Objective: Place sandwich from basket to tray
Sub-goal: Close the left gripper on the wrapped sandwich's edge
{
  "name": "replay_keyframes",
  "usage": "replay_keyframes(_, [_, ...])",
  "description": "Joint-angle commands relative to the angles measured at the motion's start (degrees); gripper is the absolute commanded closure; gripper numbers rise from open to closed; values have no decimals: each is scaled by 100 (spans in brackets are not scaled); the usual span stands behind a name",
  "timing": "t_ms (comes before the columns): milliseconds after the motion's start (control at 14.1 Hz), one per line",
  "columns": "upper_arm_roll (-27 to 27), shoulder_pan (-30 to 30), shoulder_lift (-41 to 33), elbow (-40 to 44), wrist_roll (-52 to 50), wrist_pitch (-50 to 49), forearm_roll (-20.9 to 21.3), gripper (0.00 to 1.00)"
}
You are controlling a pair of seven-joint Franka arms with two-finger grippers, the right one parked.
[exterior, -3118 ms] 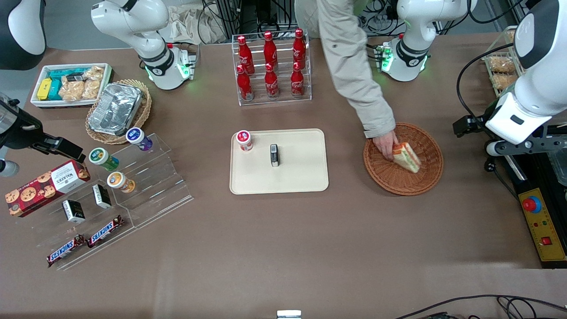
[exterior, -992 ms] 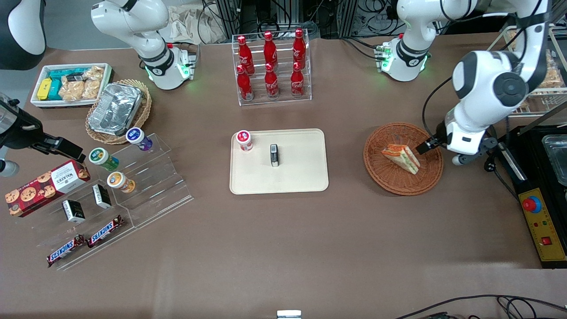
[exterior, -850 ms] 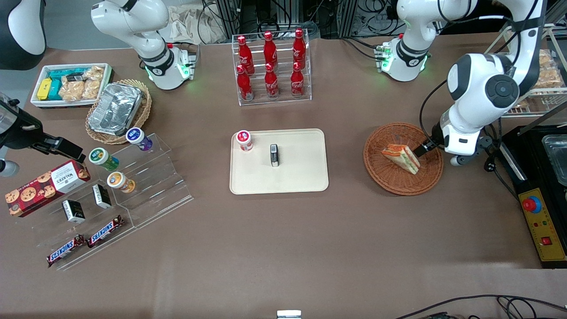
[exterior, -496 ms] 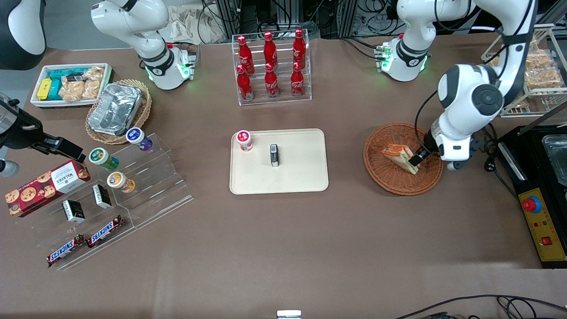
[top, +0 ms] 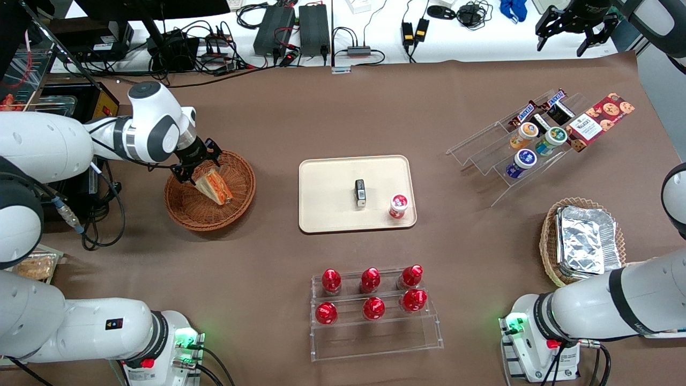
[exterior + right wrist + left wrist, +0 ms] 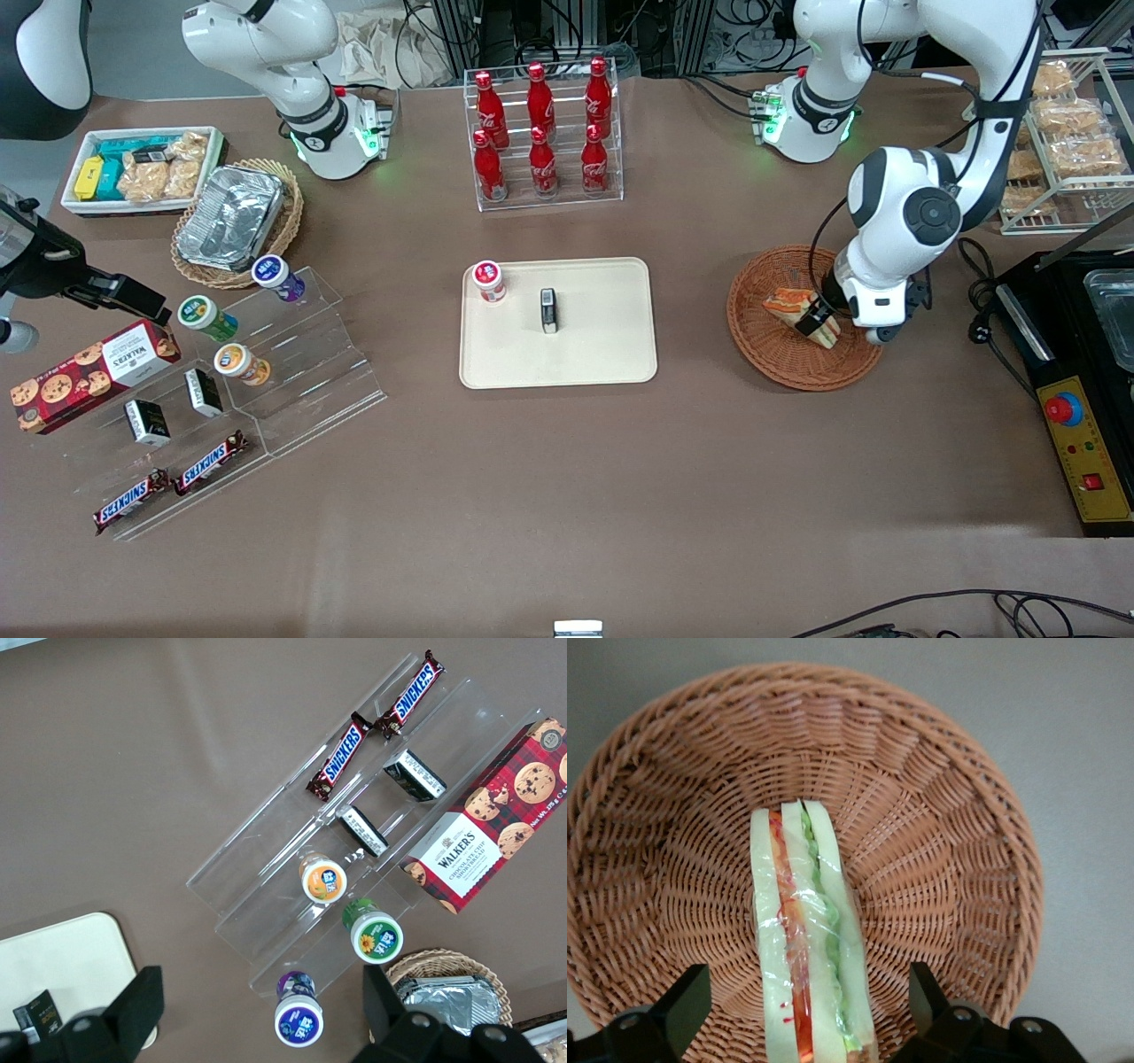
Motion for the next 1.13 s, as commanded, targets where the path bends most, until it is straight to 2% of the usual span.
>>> replay_keyframes(0, [-17,-21,0,-118,-151,125,39,1])
replay_keyframes(213, [-17,-108,-9,-302,-151,388,39,4])
replay_keyframes(283, [17,-300,0,-337,-159,450,22,12])
replay_keyframes(425, [27,-311,26,-320,-282,451,22,39])
replay_keyframes(567, [27,-302,26,-276,-256,442,31,60])
replay_keyframes(850, [53,-267,-52,-206,-212,363,39,75])
replay_keyframes(921, [53,-267,-79,-154,-212,232,39,83])
replay_keyframes(992, [53,-267,-114,-31,-212,-30,39,97])
replay_keyframes(1063, [53,-276,-175,127,-212,-381,100,100])
